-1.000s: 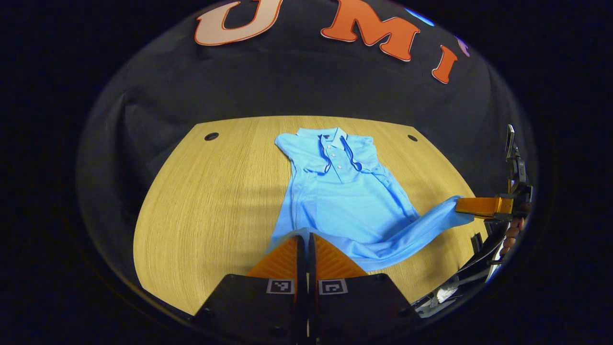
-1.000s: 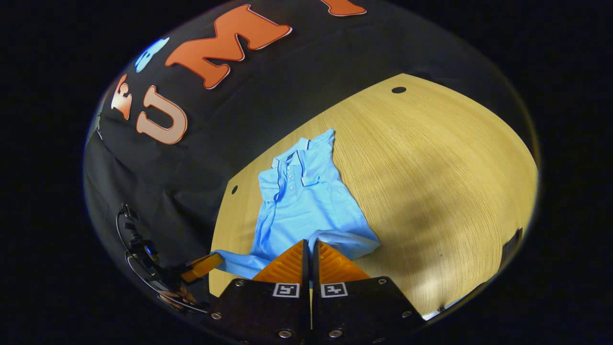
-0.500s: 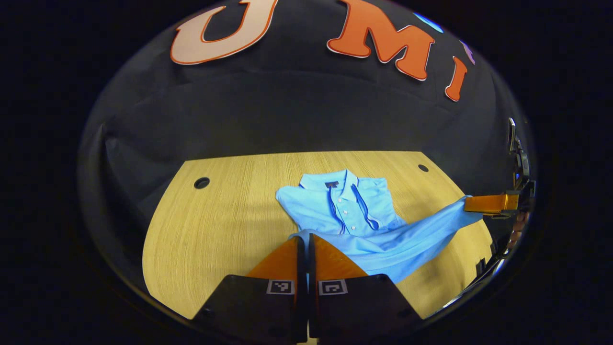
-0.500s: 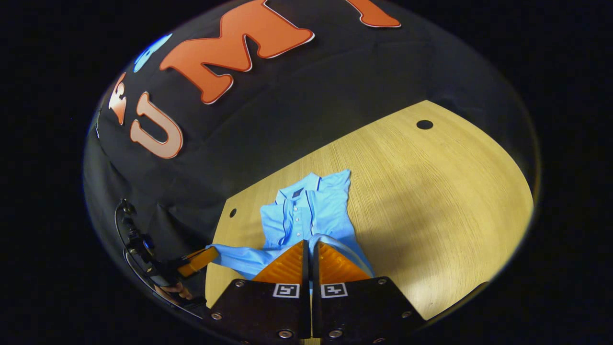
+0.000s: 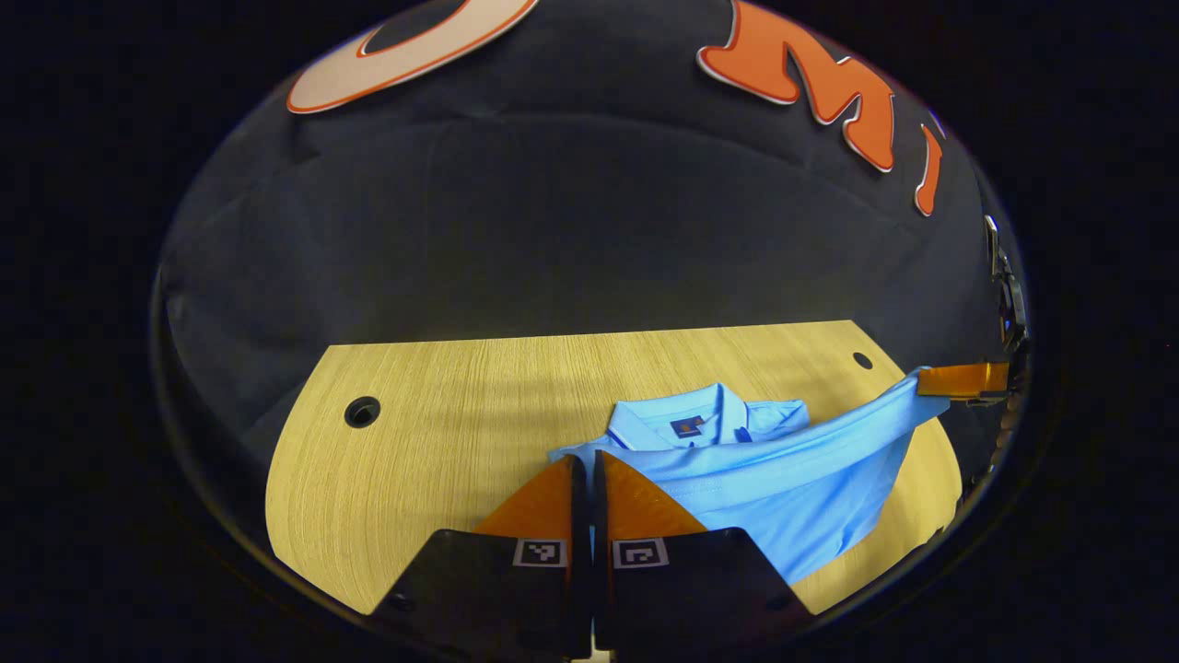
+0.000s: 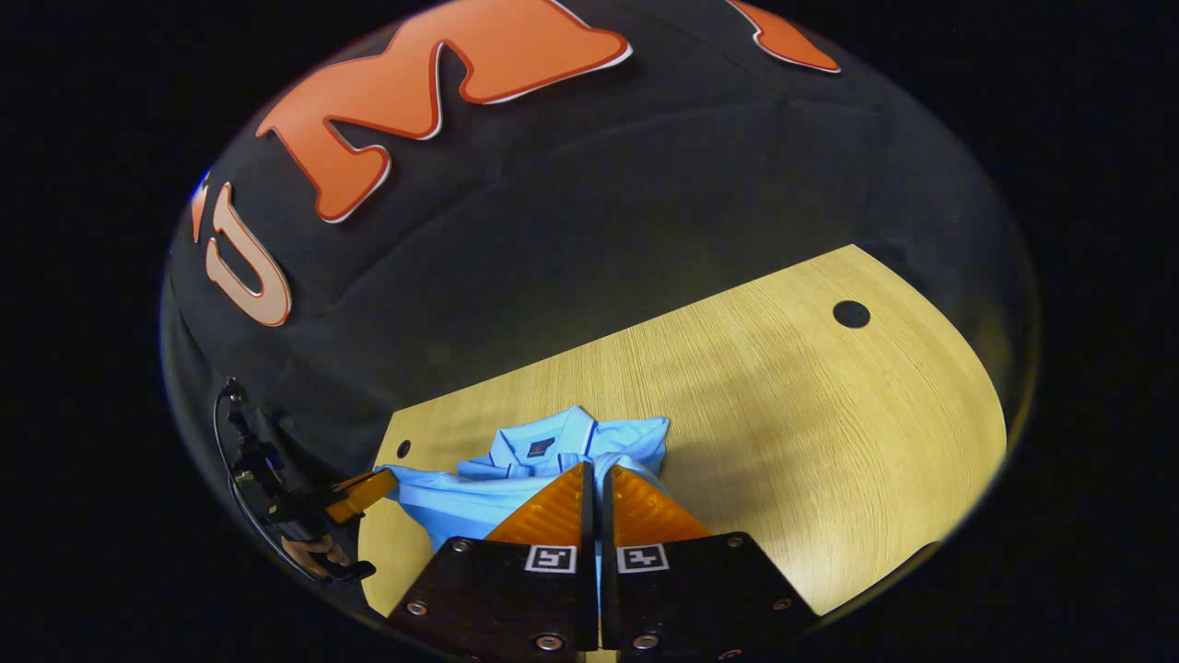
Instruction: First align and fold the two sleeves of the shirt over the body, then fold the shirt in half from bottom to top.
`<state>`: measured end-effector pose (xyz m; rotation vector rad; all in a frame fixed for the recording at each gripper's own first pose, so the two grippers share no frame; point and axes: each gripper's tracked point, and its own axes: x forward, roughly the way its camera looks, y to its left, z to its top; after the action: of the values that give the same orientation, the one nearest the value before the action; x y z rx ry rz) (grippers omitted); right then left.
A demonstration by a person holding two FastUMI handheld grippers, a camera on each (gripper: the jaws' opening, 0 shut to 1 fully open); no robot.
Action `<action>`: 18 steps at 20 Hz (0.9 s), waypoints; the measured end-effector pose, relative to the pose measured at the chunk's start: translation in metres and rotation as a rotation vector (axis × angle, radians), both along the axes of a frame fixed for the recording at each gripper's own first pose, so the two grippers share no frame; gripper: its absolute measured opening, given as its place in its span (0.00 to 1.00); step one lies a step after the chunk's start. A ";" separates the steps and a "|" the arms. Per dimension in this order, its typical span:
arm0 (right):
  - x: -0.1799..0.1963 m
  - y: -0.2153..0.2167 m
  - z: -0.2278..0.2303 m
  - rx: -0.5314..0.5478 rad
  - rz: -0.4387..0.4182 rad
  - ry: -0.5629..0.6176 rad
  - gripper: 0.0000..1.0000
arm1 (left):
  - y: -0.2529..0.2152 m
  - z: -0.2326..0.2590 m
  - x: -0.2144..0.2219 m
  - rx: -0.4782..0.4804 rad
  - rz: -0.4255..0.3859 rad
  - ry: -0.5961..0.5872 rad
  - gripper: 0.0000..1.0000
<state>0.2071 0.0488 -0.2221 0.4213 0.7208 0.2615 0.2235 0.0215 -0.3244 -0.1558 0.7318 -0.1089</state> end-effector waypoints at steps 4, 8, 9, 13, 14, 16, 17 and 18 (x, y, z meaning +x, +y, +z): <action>0.034 0.013 -0.024 -0.040 0.014 0.040 0.02 | 0.008 -0.024 0.028 0.055 -0.015 0.011 0.06; 0.036 0.012 -0.030 -0.084 0.004 0.034 0.28 | 0.003 -0.025 0.023 0.040 -0.028 0.037 0.35; 0.035 0.008 -0.030 -0.119 0.005 0.019 0.43 | 0.002 -0.019 0.017 0.023 -0.031 0.025 0.42; 0.007 -0.005 -0.007 -0.193 0.024 -0.056 0.77 | 0.007 0.022 -0.010 0.068 -0.023 -0.050 0.78; -0.001 -0.008 -0.002 -0.203 0.026 -0.068 0.80 | 0.006 0.035 -0.017 0.072 -0.013 -0.068 0.87; -0.019 -0.016 0.009 -0.227 0.030 -0.094 0.86 | 0.001 0.057 -0.038 0.062 0.006 -0.091 0.93; -0.029 -0.021 0.016 -0.242 0.034 -0.111 0.89 | -0.003 0.070 -0.048 0.057 0.016 -0.108 0.93; -0.037 -0.025 0.022 -0.255 0.036 -0.133 0.89 | -0.002 0.080 -0.057 0.055 0.026 -0.124 0.93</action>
<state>0.1699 0.0239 -0.1997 0.1473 0.6220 0.2258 0.1670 0.0194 -0.2440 -0.1049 0.6087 -0.0732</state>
